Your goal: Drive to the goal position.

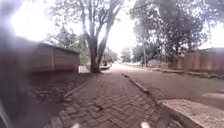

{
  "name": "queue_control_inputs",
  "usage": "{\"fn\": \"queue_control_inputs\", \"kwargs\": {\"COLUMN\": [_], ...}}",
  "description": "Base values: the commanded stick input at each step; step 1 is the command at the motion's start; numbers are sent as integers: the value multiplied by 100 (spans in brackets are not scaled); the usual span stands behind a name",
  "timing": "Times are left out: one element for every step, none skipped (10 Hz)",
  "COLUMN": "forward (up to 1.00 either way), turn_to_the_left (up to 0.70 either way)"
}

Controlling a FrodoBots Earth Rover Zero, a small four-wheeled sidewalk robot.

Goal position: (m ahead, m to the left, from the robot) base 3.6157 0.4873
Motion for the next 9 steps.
{"fn": "queue_control_inputs", "kwargs": {"forward": [50,50,50,50,50,50,50,50,50], "turn_to_the_left": [9,10,10,6,1,1,2,3,4]}}
